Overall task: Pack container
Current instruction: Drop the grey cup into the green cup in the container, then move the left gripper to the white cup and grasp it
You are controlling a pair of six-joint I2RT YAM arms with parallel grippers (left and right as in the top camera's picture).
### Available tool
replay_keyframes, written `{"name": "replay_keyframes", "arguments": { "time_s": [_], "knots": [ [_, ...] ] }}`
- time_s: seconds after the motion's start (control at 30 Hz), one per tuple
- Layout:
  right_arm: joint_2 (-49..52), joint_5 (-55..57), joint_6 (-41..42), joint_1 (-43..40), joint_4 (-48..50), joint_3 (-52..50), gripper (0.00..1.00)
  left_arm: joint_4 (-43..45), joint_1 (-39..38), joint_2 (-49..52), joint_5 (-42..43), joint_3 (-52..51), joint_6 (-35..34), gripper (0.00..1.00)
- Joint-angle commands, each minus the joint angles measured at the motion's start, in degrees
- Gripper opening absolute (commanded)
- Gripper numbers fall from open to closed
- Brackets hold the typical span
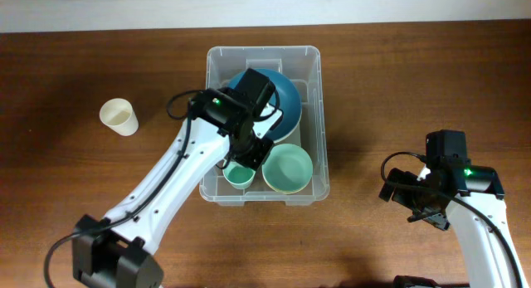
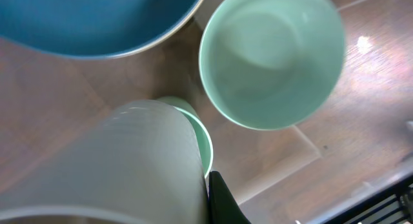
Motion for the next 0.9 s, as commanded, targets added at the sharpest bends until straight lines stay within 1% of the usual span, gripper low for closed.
{"name": "replay_keyframes", "arguments": {
  "time_s": [0.0,0.07,0.1,0.13,0.17,0.2,0.23,0.4,0.5,0.6,0.63,0.67,0.73,0.8,0.87],
  "knots": [
    [-0.04,0.72,0.0,0.17,-0.04,-0.17,0.99,-0.04,-0.09,0.11,0.68,-1.05,-0.83,0.01],
    [-0.04,0.72,0.0,0.17,-0.02,-0.17,0.99,-0.07,-0.09,0.11,0.68,-1.2,-0.83,0.01],
    [-0.04,0.72,0.0,0.17,-0.02,-0.17,0.99,-0.07,-0.09,0.09,0.68,-1.2,-0.83,0.04],
    [-0.04,0.72,0.0,0.17,-0.04,-0.17,0.99,-0.22,-0.09,0.09,0.7,-1.2,-0.83,0.14],
    [-0.04,0.72,0.0,0.17,-0.04,-0.17,0.99,-0.72,-0.09,0.09,0.68,-1.2,-0.81,0.3],
    [-0.04,0.72,0.0,0.17,-0.04,-0.17,0.99,-0.9,-0.09,0.09,0.68,-1.2,-0.81,0.33],
    [-0.04,0.72,0.0,0.17,-0.04,-0.17,0.99,-1.14,-0.09,0.09,0.68,-1.2,-0.83,0.38],
    [-0.04,0.72,0.0,0.17,-0.04,-0.17,0.99,-1.49,-0.07,-0.15,0.61,-1.18,-0.81,0.38],
    [-0.04,0.72,0.0,0.17,-0.04,-0.17,0.99,-1.57,0.59,-1.44,-1.62,-0.04,-0.83,0.38],
    [-0.04,0.72,0.0,0.17,-0.04,-0.17,0.99,-1.53,3.06,-3.85,-7.34,2.47,-0.85,0.38],
    [-0.04,0.72,0.0,0.17,-0.04,-0.17,0.99,-1.53,5.25,-5.05,-11.26,4.04,-1.81,0.38],
    [-0.04,0.72,0.0,0.17,-0.04,-0.17,0.99,-1.51,7.15,-5.81,-13.29,5.2,-2.34,0.39],
    [-0.04,0.72,0.0,0.17,-0.04,-0.17,0.99,0.02,13.55,-7.37,-14.69,7.43,-2.32,0.49],
    [-0.04,0.72,0.0,0.17,-0.04,-0.17,0.99,2.62,18.69,-7.85,-14.64,7.89,-2.32,0.54],
    [-0.04,0.72,0.0,0.17,-0.04,-0.17,0.99,6.36,25.18,-7.65,-14.62,7.87,-2.34,0.62]
  ]
}}
